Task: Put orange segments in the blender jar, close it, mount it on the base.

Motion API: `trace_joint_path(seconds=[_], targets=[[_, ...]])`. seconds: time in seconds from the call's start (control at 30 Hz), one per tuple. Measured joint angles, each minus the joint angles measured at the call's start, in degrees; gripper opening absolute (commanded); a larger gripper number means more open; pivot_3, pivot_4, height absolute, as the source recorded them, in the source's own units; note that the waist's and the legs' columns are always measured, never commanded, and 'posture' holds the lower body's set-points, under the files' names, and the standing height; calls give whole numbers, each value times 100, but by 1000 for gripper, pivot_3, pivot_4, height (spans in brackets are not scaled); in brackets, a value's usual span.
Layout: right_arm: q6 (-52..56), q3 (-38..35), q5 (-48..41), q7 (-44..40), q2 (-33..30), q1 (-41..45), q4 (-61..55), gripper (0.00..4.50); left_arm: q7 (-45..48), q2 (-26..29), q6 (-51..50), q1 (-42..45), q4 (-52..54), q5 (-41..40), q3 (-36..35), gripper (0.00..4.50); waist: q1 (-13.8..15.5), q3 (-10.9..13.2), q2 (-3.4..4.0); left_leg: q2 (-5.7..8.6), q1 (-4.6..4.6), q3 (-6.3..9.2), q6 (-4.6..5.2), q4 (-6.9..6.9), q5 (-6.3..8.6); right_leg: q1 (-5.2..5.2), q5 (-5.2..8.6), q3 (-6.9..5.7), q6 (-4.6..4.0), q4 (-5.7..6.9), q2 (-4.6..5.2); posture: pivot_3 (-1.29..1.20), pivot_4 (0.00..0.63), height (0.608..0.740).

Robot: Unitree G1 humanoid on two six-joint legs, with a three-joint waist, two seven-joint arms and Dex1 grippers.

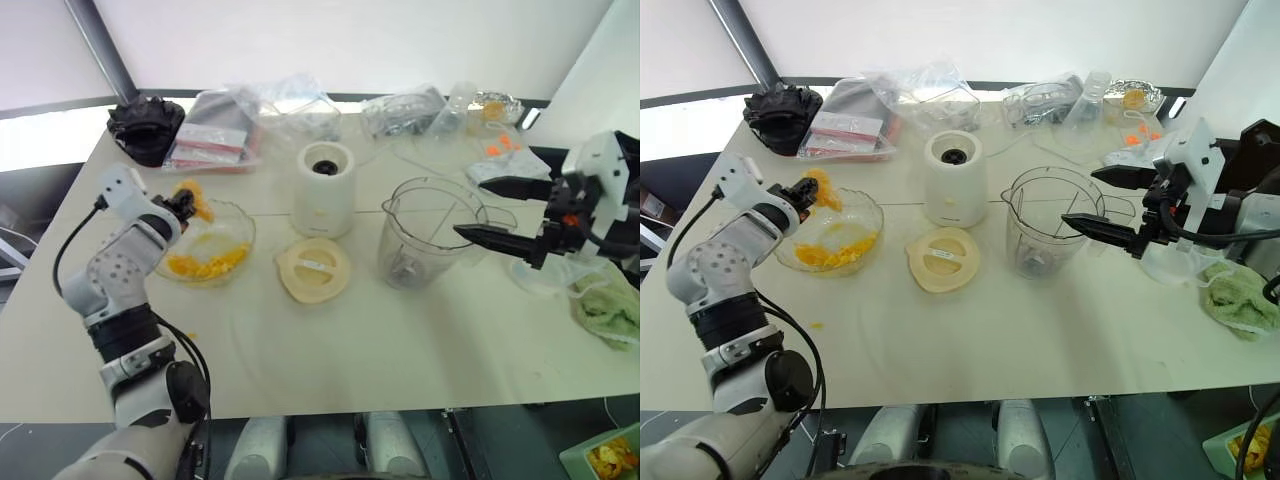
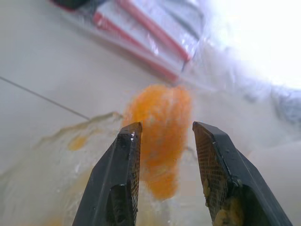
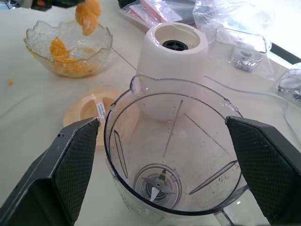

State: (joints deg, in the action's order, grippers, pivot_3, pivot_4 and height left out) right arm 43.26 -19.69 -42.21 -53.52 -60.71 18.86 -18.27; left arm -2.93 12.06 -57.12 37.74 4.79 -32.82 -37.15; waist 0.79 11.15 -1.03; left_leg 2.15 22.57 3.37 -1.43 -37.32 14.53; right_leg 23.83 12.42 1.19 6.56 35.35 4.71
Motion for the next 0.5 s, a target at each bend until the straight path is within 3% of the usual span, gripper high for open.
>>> trace_joint_path(seconds=[0.27, 0.5], targets=[[-2, 40, 0, -36, -1, 68, 34, 4500, 277, 186, 82, 375, 307, -520, 300, 1792, -6, 2, -3, 3, -4, 0, 0, -7, 0, -11, 1, -3, -1, -2, -6, 0, 150, 740], [1, -163, -7, 27, 0, -166, -86, 4500, 237, 707, -8, 611, -337, -225, 896, 1792, -26, 1, -3, 3, -7, -1, 1, 0, 0, -9, 1, -2, 0, -2, -8, 0, 150, 740]])
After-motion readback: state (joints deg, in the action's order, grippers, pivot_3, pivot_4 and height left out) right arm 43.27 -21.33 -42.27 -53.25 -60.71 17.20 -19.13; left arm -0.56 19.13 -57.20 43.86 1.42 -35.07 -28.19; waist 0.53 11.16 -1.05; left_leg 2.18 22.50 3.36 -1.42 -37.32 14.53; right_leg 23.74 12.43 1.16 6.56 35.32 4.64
